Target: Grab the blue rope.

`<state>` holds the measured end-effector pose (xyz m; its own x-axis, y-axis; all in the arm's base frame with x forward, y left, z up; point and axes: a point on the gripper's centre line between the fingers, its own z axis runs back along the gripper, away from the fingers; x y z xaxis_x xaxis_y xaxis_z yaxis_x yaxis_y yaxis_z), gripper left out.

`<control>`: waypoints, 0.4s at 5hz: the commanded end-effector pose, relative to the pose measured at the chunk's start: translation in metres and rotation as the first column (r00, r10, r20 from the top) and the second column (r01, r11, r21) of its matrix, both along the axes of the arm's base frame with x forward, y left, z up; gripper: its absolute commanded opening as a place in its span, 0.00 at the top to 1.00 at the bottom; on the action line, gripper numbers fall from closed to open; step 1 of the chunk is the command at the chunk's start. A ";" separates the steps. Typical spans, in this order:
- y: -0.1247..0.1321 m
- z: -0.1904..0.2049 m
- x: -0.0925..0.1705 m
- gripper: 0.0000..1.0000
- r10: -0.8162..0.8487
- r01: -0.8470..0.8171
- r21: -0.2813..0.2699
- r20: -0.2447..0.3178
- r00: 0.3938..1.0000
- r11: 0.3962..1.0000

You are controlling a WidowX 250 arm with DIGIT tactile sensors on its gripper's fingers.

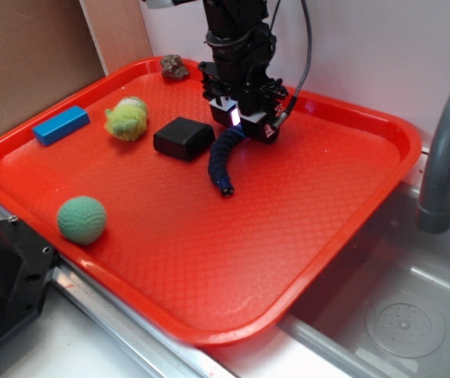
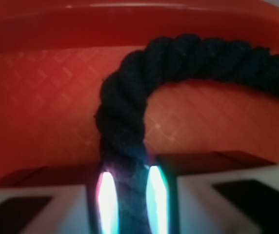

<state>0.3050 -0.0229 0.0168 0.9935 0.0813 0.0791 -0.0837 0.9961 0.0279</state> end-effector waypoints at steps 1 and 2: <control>0.013 0.106 -0.042 1.00 0.086 -0.085 -0.014 0.055 0.995 0.996; 0.031 0.154 -0.090 1.00 0.233 -0.228 -0.061 0.105 0.967 0.972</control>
